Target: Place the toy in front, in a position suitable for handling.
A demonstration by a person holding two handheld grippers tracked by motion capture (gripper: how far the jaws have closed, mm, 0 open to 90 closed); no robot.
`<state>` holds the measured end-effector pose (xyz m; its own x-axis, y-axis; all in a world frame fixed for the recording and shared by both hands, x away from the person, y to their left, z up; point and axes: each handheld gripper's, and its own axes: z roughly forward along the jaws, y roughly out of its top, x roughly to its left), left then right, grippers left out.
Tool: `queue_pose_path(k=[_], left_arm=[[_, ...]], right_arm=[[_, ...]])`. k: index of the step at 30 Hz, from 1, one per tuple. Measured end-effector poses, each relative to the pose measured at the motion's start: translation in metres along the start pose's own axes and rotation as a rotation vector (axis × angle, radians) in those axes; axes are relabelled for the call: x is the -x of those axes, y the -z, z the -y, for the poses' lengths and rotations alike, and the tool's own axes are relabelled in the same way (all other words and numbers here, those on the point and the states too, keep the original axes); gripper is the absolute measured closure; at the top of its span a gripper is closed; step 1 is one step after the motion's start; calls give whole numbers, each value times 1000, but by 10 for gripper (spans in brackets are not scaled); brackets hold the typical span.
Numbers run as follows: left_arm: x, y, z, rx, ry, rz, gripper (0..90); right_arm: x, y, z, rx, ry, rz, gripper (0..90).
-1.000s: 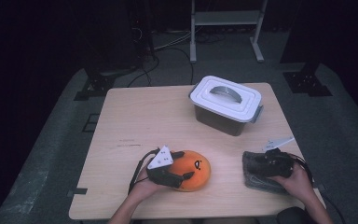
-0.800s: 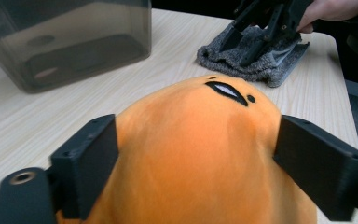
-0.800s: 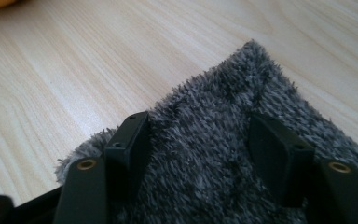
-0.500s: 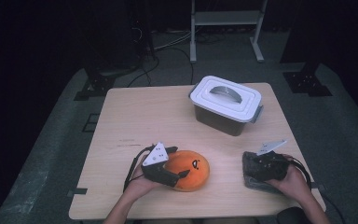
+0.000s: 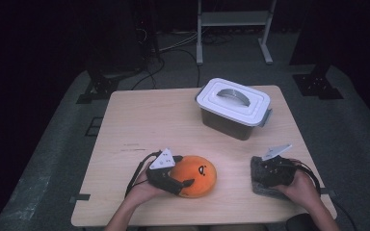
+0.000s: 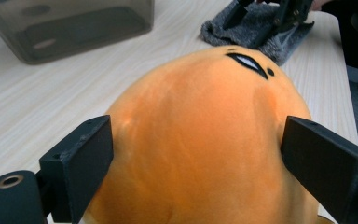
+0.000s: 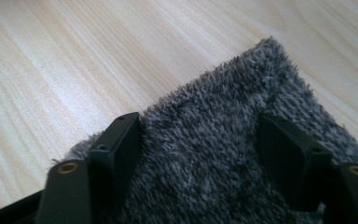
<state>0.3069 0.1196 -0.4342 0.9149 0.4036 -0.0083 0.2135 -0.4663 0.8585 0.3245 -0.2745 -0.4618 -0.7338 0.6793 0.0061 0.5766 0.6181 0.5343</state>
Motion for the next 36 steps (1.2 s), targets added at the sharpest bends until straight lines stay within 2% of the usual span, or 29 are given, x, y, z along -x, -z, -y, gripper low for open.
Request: queue_pose_path(k=[6, 8, 9, 12, 15, 16, 17, 19, 22, 23, 25, 26, 27, 29, 32, 34, 36], left_arm=[[0, 0, 2, -6, -5, 5, 78], [0, 0, 2, -2, -1, 7, 78], [0, -1, 2, -1, 0, 7, 78], [0, -1, 2, -2, 0, 8, 78], [0, -1, 2, -3, -2, 10, 78], [0, -1, 2, -3, -2, 11, 78], [0, -2, 2, -2, -4, 11, 78], [0, -2, 2, -1, -3, 13, 78], [0, -3, 1, 0, -4, 11, 79], [0, -4, 1, 1, -4, 11, 79], [1, -4, 1, 2, -6, 9, 79], [2, -4, 1, 3, -7, 7, 79], [2, -5, 1, 2, -9, 5, 79], [3, -5, 1, 6, -9, 2, 79], [4, -6, 0, 4, -12, -1, 79], [4, -6, 0, 6, -11, -4, 79], [4, -7, 0, 9, -7, -5, 79]], right_arm=[[0, 3, -3, -18, -9, -4, 504], [3, 4, -2, -12, -18, -10, 607], [3, 4, -2, -12, -18, -10, 607], [6, 5, -2, -12, -32, -22, 701], [10, 6, -3, -14, -46, -61, 762], [11, 9, -6, 4, -51, -113, 776], [11, 9, -6, 4, -51, -113, 776], [8, 16, -12, 59, -46, -148, 779], [-7, 33, -31, 178, -3, -212, 778], [-13, 37, -37, 201, 16, -229, 778], [-31, 45, -56, 258, 70, -275, 778], [-48, 47, -72, 296, 125, -320, 778], [-48, 47, -72, 296, 125, -320, 778], [-65, 47, -86, 326, 171, -365, 777], [-86, 41, -99, 340, 221, -396, 776], [-95, 36, -102, 340, 236, -406, 775], [-100, 30, -102, 328, 245, -392, 773]])
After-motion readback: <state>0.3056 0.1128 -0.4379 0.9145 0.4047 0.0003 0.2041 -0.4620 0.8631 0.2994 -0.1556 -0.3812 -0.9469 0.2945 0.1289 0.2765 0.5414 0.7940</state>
